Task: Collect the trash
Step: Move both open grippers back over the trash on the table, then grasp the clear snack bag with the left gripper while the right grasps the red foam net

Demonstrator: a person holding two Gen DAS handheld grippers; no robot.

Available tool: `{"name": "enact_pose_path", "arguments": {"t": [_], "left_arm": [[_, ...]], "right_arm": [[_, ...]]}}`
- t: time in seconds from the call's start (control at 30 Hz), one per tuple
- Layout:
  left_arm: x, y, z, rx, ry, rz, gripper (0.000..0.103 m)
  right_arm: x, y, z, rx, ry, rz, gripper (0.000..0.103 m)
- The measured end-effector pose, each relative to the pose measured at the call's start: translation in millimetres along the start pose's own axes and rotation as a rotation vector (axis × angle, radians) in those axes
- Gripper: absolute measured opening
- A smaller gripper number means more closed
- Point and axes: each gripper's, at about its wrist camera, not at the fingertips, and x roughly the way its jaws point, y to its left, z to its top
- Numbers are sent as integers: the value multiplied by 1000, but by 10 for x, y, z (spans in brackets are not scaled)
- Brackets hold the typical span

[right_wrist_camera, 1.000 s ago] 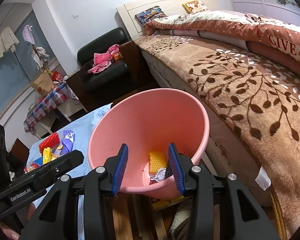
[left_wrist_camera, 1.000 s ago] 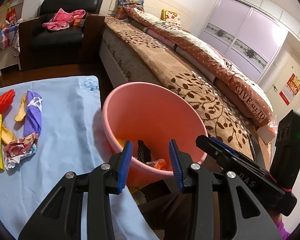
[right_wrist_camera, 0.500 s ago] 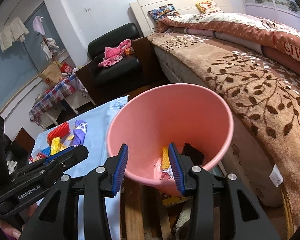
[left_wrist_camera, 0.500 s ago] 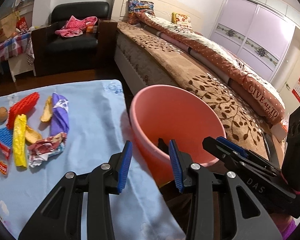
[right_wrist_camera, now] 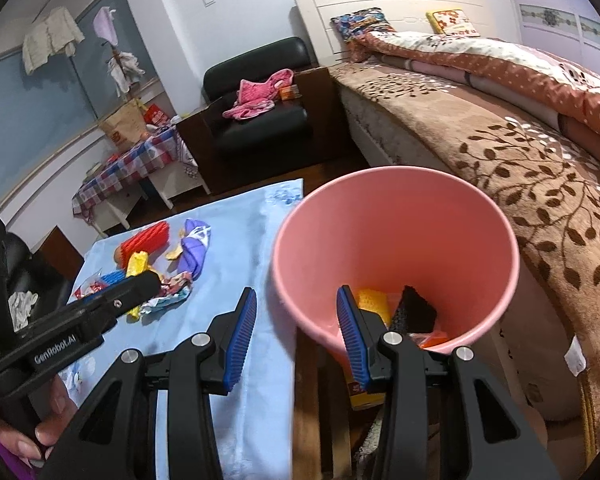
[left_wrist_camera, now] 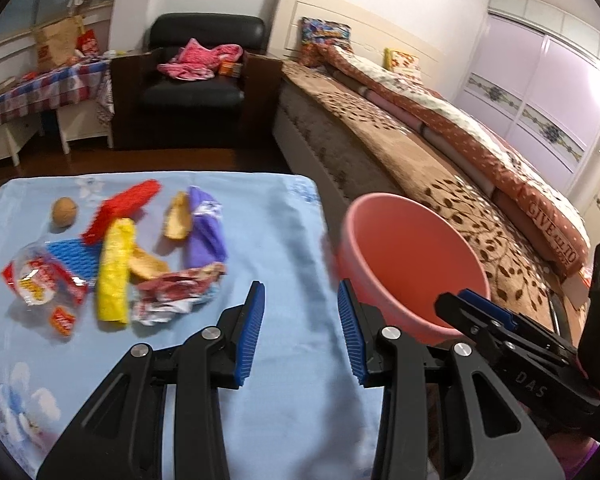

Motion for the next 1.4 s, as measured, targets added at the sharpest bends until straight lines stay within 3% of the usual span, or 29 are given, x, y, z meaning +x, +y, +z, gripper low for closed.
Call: {"name": "enact_pose_path", "arguments": {"t": [0.43,0.8,1.03,1.4], "left_arm": [[-395,719,-135,-80,-90,139,38],[-615,1479,-314,-240,-107,235,38],[-555,1822,-365,-357,-84,231,38],[-383,2025,-311,-417,-78,243,38]], "right_arm": [[121,455,-16,-82,18,34,41],[319,824,-72,-151,59,70,41],[422,915,-111,-172,88,72,41],[573,1100,18,-173,106,123,41]]}}
